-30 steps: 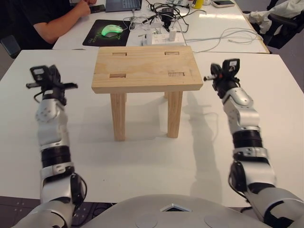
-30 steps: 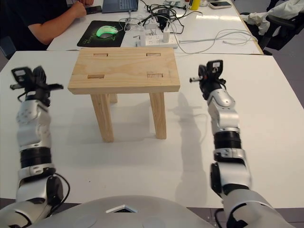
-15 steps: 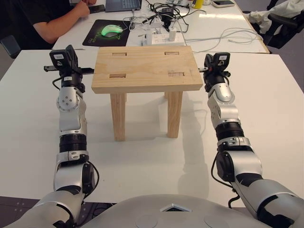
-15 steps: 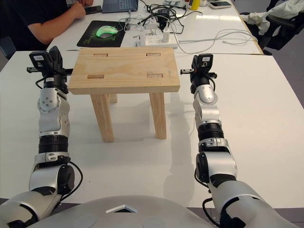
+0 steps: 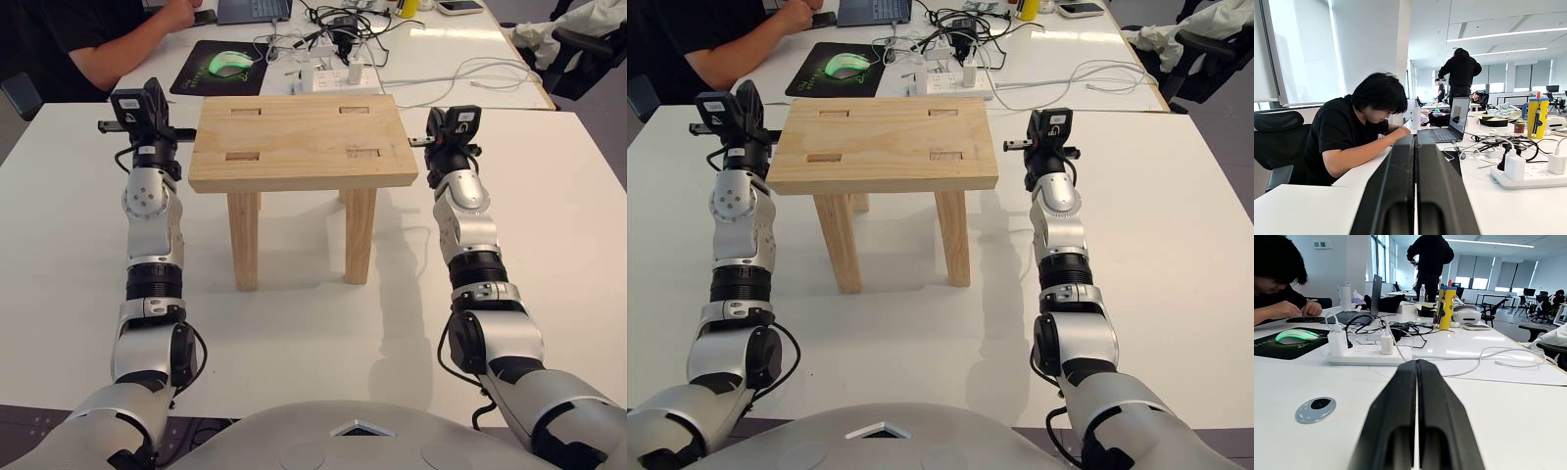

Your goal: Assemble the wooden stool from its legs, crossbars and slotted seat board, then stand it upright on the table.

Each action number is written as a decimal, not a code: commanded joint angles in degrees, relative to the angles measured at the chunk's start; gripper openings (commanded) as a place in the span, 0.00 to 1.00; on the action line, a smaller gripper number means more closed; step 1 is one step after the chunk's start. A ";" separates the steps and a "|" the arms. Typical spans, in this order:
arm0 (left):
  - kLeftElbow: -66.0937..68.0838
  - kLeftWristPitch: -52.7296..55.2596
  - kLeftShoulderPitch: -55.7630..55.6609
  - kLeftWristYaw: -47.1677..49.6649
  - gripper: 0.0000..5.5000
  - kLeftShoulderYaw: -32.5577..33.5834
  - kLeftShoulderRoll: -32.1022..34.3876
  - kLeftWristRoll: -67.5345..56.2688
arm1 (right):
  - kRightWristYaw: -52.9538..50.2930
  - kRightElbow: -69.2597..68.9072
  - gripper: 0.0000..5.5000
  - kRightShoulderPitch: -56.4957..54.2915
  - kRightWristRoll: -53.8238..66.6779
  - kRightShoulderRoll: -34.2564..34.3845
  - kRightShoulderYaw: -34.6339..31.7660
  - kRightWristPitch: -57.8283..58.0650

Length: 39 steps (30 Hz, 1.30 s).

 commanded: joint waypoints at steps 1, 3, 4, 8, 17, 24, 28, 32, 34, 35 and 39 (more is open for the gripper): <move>0.99 -0.73 -1.05 -0.56 0.00 -0.54 0.22 0.54 | 0.44 -2.25 0.00 2.07 -1.04 -0.90 0.05 0.05; 2.06 -1.26 -1.49 -0.70 0.00 -0.60 0.27 0.54 | 0.58 -2.67 0.00 2.57 -1.25 -0.91 0.07 0.16; 2.54 -1.47 -1.76 -0.74 0.00 -0.64 0.26 0.55 | 0.65 -2.92 0.00 2.76 -1.36 -0.89 0.08 0.19; 5.00 -2.74 -2.95 -1.13 0.00 -1.05 -0.06 0.53 | 0.54 -3.26 0.00 3.43 -1.43 -0.28 0.01 -0.23; 7.13 -2.95 -7.08 -1.77 0.00 -1.15 0.48 0.11 | 0.16 -2.64 0.00 1.76 -1.65 0.18 0.00 0.08; 7.21 -2.20 -6.78 -0.82 0.00 -0.48 0.55 0.29 | -2.13 -2.65 0.00 2.37 -1.89 -0.21 -1.59 -0.99; 6.32 -2.82 -6.30 0.79 0.00 -0.48 0.95 1.42 | -2.38 -1.98 0.00 1.58 -2.07 -0.23 -1.39 -1.59; 2.36 -1.07 -4.62 1.53 0.00 0.35 1.75 1.23 | 0.10 -0.28 0.00 -0.48 -0.86 0.35 -0.95 -1.37; 0.51 0.02 -4.42 1.23 0.00 0.29 2.04 1.10 | 0.68 0.24 0.00 -1.25 -0.71 0.46 -0.87 -1.39; -0.05 0.52 -4.65 1.10 0.00 0.31 2.08 0.92 | 0.80 0.35 0.00 -1.49 -0.67 0.42 -0.94 -1.45; 0.99 0.75 -6.43 0.29 0.00 0.66 1.95 -0.02 | -0.23 1.27 0.00 -2.35 -0.74 0.02 -1.61 -1.14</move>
